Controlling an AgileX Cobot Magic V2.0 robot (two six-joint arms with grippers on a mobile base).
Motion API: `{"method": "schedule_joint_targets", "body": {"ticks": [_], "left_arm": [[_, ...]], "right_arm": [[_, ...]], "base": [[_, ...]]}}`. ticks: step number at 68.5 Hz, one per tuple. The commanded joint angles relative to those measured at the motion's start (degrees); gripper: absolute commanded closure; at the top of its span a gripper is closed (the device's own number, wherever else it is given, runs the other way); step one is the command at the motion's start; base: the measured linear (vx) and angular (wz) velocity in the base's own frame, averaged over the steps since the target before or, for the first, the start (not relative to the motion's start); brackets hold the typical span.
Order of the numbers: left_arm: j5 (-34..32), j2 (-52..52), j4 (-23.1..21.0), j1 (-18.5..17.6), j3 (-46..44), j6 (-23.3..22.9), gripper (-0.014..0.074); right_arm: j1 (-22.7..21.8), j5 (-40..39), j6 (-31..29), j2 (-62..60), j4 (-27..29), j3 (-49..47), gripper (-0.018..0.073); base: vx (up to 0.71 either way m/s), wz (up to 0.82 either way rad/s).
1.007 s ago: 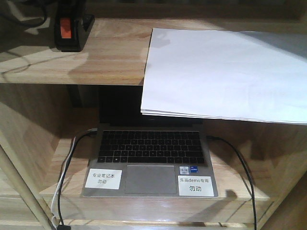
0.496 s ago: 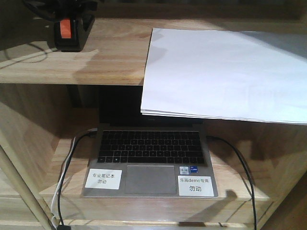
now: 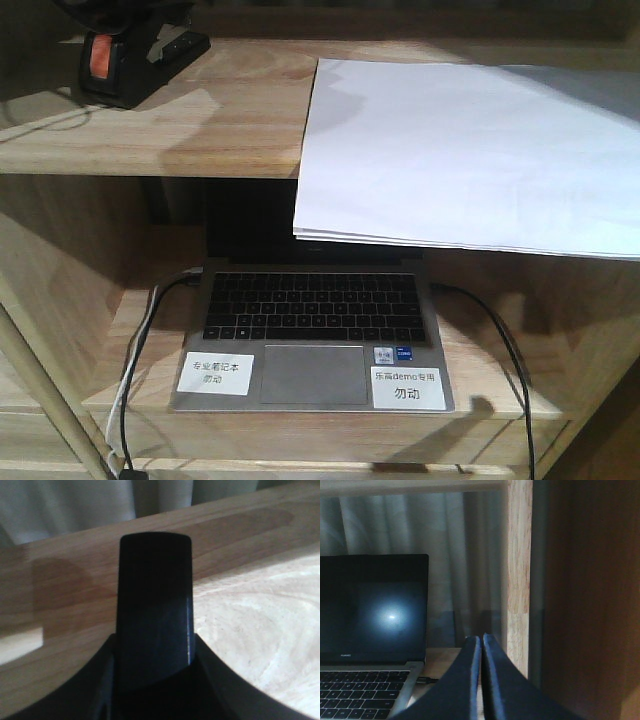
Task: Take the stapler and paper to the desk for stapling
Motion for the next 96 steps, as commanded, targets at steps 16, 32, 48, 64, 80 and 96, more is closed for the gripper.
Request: {"method": "schedule_joint_targets", "body": {"ticks": [16,32,48,64,80,96], "left_arm": [[-1.1,-2.2,1.3,-0.2,-1.3,3.5,0.0603],[-6.3,-5.9,-1.7,-0.2,-1.3,3.5,0.0603],[-4.4,-9.3,-2.2,-0.2,-1.3,6.4,0.0603],[2.0,-12.6,-11.4,-0.2,-1.3,15.3,0.0603],[6.5,-17.6,-18.3,-0.2,-1.3,21.8,0.0603],[5.9,-24.9,-21.3,-0.2,5.0,24.5,0.0603]], "right_arm": [[-0.2,-4.5,-0.5,-0.6,0.0,0.3,0.0569],[-0.2,-4.5,-0.5,-0.6,0.0,0.3,0.0569],[-0.2,-4.5,-0.5,-0.6,0.0,0.3,0.0569],[-0.2,-4.5,-0.5,-0.6,0.0,0.3,0.0569],[-0.2,-4.5,-0.5,-0.6,0.0,0.3,0.0569],[-0.2,-4.5,-0.5,-0.6,0.0,0.3,0.0569]], "base": [[0.0,0.0],[0.0,0.0],[0.0,0.0],[0.0,0.0],[0.0,0.0],[0.0,0.0]]}}
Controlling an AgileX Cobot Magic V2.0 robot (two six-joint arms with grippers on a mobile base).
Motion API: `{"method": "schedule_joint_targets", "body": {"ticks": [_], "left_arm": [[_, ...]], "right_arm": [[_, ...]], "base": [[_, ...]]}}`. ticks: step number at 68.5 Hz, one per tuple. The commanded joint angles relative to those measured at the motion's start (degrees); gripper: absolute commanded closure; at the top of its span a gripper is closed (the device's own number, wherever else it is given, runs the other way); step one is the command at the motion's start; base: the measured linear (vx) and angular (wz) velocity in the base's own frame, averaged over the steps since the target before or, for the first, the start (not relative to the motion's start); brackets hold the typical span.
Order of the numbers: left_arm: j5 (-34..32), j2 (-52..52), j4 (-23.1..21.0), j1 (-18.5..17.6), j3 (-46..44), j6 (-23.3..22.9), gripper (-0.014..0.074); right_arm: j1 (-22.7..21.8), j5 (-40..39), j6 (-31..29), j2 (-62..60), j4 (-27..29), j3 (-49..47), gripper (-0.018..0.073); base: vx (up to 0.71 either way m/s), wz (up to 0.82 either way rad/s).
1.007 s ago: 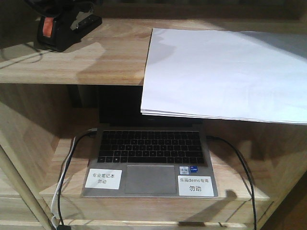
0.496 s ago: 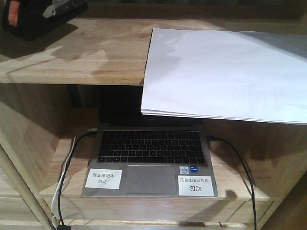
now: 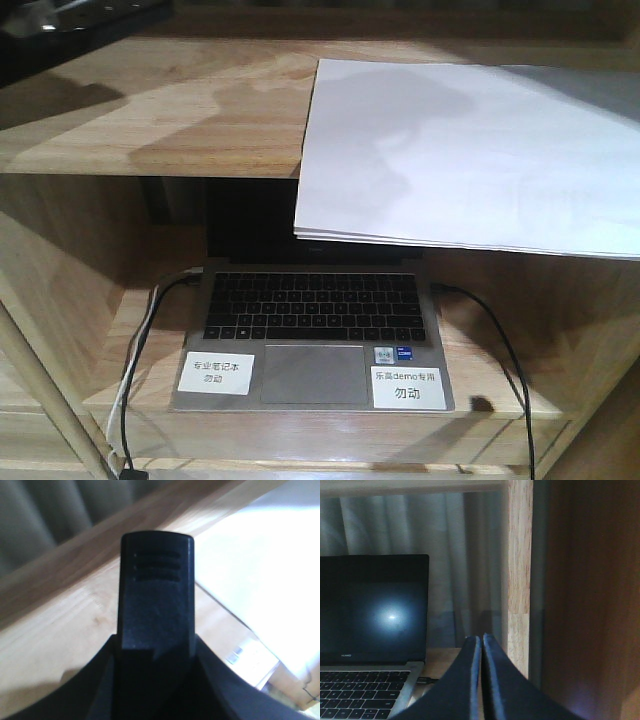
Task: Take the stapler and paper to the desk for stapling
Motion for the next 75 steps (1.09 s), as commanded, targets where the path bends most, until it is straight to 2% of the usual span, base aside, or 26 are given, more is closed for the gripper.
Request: {"method": "schedule_joint_targets", "body": {"ticks": [1,12,20,29,49,63,75], "left_arm": [[-5.6,-5.1,-2.8,-0.2,3.2,2.0,0.0603],[-7.7,-12.4,-4.3,-0.2,14.5,4.8,0.0603],[-11.7,-18.4,-5.7,-0.2,24.0,5.9,0.0603],[-17.1,-25.5,-7.5,-0.2,35.7,9.8,0.0603],[-26.1,-40.2,-15.1,-0.2,59.4,16.6,0.0603],[-28.8,-48.1,-18.7,-0.2,70.2,18.7,0.0603],[-32.5,-52.1,-20.3,-0.2,75.2,19.5,0.0603]], "right_arm": [[-0.2,-4.5,-0.5,-0.6,0.0,0.3,0.0569],[-0.2,-4.5,-0.5,-0.6,0.0,0.3,0.0569],[-0.2,-4.5,-0.5,-0.6,0.0,0.3,0.0569],[-0.2,-4.5,-0.5,-0.6,0.0,0.3,0.0569],[-0.2,-4.5,-0.5,-0.6,0.0,0.3,0.0569],[-0.2,-4.5,-0.5,-0.6,0.0,0.3,0.0569],[-0.2,-4.5,-0.5,-0.6,0.0,0.3,0.0569]], "base": [[0.0,0.0],[0.0,0.0],[0.0,0.0],[0.0,0.0],[0.0,0.0],[0.0,0.0],[0.0,0.0]]}}
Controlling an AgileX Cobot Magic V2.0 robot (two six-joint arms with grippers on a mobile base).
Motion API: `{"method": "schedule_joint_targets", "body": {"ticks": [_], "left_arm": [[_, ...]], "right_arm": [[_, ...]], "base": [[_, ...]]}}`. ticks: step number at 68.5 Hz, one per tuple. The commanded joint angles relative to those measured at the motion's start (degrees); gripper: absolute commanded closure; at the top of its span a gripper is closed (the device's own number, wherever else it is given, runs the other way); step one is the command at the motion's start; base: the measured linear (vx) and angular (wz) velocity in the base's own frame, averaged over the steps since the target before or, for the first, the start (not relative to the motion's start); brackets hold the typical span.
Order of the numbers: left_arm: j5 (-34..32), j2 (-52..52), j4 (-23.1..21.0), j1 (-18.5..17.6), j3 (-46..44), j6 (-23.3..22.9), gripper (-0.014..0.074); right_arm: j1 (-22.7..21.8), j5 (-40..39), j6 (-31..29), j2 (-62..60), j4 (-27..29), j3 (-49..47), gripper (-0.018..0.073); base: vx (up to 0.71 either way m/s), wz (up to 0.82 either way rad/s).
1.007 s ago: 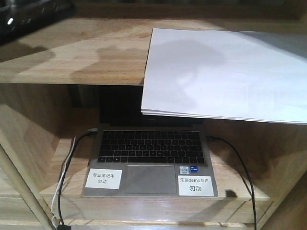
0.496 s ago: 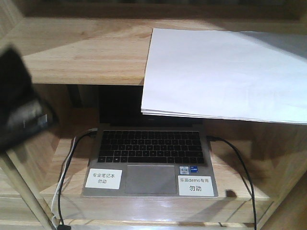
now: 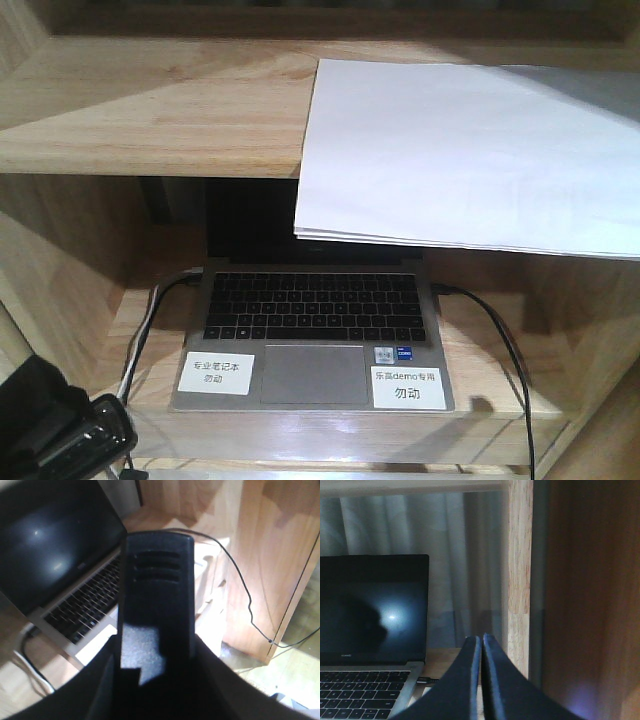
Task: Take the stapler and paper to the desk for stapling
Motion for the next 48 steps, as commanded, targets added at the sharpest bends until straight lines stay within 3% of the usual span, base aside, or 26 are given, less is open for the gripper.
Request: {"method": "schedule_joint_targets", "body": {"ticks": [1,48], "left_arm": [[-8.4,-1.1,-3.6,-0.2,-0.3,0.4,0.0603],[-6.2,-1.1,-3.6,-0.2,-0.3,0.4,0.0603]], "right_arm": [[-0.2,-4.5,-0.5,-0.6,0.0,0.3,0.0569],[-0.2,-4.5,-0.5,-0.6,0.0,0.2,0.0569]], "base": [[0.0,0.0],[0.0,0.0]]}}
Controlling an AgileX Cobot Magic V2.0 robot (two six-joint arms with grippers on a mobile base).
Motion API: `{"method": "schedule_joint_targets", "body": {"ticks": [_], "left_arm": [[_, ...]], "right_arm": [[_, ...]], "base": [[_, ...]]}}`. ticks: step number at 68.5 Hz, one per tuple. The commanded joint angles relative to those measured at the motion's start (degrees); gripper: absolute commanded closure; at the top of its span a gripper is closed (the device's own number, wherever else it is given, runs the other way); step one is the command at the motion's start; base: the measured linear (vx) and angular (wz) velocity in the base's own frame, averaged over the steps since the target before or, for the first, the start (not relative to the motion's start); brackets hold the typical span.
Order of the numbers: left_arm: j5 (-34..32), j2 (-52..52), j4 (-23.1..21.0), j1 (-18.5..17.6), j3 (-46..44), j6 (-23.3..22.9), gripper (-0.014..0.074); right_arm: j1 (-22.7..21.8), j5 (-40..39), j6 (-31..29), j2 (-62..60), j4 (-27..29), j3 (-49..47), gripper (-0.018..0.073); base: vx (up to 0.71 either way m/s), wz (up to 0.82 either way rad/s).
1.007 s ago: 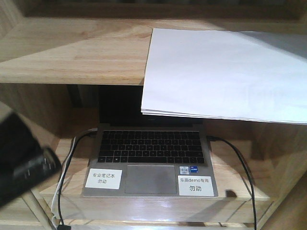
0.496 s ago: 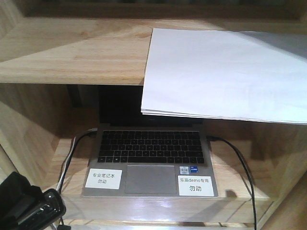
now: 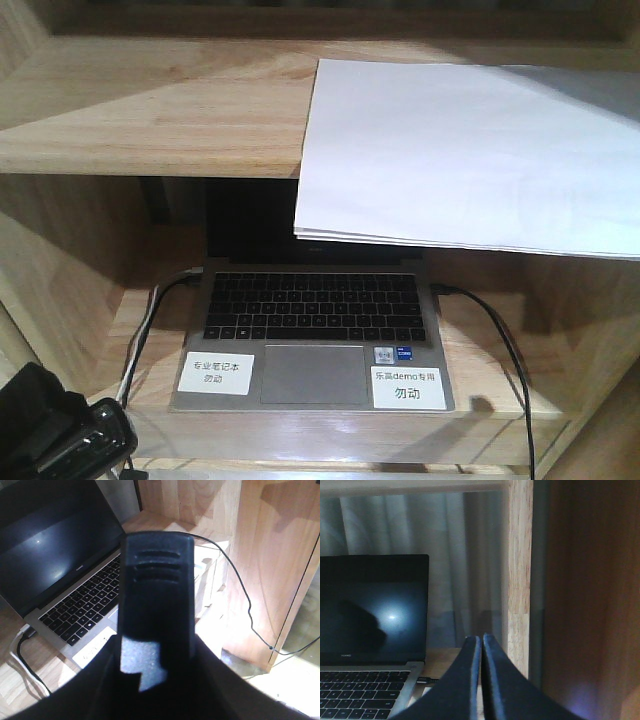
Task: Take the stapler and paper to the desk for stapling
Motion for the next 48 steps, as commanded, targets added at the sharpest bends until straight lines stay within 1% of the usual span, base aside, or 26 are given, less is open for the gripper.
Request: {"method": "schedule_joint_targets", "body": {"ticks": [1,24,30,35,39,40,44,45,48], "left_arm": [[-5.3,0.2,-3.0,-0.2,-1.7,0.1,0.0603],[-5.3,0.2,-3.0,-0.2,-1.7,0.1,0.0603],[-5.3,0.2,-3.0,-0.2,-1.7,0.1,0.0603],[-5.3,0.2,-3.0,-0.2,-1.7,0.1,0.0603],[-5.3,0.2,-3.0,-0.2,-1.7,0.1,0.0603],[-5.3,0.2,-3.0,-0.2,-1.7,0.1,0.0603],[-5.3,0.2,-3.0,-0.2,-1.7,0.1,0.0603],[-5.3,0.2,-3.0,-0.2,-1.7,0.1,0.0603],[-5.3,0.2,-3.0,-0.2,-1.7,0.1,0.0603]], "right_arm": [[-0.2,-4.5,-0.5,-0.6,0.0,0.2,0.0569],[-0.2,-3.1,-0.5,-0.6,-0.1,0.3,0.0569],[-0.2,-3.9,1.0,-0.6,-0.1,0.3,0.0569],[-0.2,-3.9,5.8,-0.6,-0.3,0.3,0.0569],[-0.2,-4.0,13.1,-0.6,-0.5,0.3,0.0569],[-0.2,-4.0,16.1,-0.6,-0.7,0.3,0.0569],[-0.2,-4.0,25.1,-0.6,-1.8,0.3,0.0569],[-0.2,-4.0,28.8,-0.6,-2.0,0.3,0.0569],[-0.2,-3.7,36.5,-0.6,-3.0,0.3,0.0569]], "base": [[0.0,0.0],[0.0,0.0],[0.0,0.0],[0.0,0.0],[0.0,0.0],[0.0,0.0],[0.0,0.0],[0.0,0.0],[0.0,0.0]]}}
